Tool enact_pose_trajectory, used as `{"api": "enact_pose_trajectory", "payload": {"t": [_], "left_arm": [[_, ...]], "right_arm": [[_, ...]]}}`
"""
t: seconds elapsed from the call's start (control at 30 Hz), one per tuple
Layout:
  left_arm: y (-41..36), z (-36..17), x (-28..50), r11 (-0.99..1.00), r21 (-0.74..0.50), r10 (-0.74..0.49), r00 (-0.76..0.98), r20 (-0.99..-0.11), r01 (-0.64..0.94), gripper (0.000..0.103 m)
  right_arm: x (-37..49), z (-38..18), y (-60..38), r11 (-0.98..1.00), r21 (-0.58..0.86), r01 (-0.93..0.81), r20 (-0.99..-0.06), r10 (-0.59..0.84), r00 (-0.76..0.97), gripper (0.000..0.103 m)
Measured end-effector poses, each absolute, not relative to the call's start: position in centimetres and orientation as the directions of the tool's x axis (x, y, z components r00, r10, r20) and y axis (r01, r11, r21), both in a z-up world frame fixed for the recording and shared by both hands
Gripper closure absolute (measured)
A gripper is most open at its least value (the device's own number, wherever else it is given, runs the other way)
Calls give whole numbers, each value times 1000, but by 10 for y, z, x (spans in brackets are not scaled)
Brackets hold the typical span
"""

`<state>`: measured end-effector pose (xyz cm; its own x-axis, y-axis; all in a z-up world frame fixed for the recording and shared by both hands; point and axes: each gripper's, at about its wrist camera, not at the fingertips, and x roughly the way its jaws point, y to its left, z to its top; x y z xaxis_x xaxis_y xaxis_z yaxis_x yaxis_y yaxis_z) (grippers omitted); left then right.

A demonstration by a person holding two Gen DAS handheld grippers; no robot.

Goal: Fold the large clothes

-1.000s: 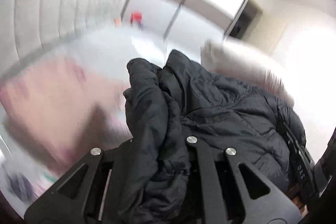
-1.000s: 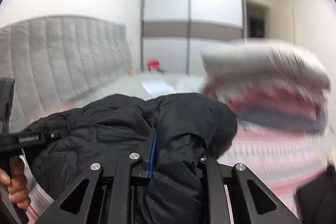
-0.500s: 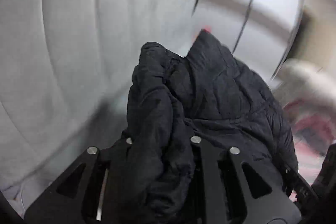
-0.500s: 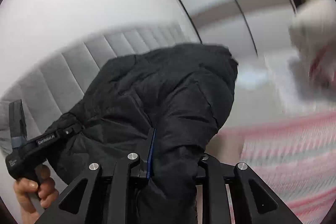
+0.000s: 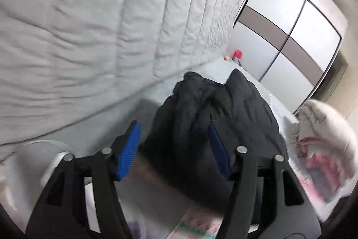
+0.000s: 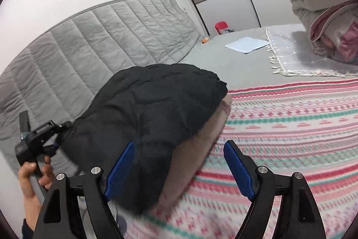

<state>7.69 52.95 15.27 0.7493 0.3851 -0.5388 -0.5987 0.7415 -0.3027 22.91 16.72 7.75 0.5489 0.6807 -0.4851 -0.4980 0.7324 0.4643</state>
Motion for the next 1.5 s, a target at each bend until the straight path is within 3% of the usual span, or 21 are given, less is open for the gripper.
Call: {"api": "enact_pose_trajectory", "payload": {"t": [0.07, 0.17, 0.3, 0.57, 0.83, 0.97, 1.5], "left_arm": [[496, 161, 47, 786, -230, 415, 766, -491, -574, 23], [451, 166, 11, 745, -144, 528, 707, -470, -651, 22], [373, 158, -23, 792, -56, 522, 722, -454, -608, 11], [275, 163, -62, 818, 31, 529, 732, -429, -574, 1], [252, 148, -56, 782, 118, 603, 695, -392, -612, 1], [243, 124, -56, 782, 184, 609, 667, -430, -595, 1], [232, 122, -68, 837, 129, 532, 732, -425, -533, 1]], "right_arm": [[203, 94, 154, 725, 436, -533, -487, 688, 538, 20], [164, 110, 147, 712, 370, -596, -482, 696, 532, 20], [110, 129, 130, 684, 319, -656, -448, 719, 531, 20], [30, 132, 89, 645, 246, -723, -418, 744, 521, 14], [19, 116, 87, 686, 144, -713, -376, 705, 601, 10], [20, 104, 80, 687, 161, -709, -375, 707, 600, 9], [24, 77, 73, 710, 234, -665, -387, 695, 606, 8]]}}
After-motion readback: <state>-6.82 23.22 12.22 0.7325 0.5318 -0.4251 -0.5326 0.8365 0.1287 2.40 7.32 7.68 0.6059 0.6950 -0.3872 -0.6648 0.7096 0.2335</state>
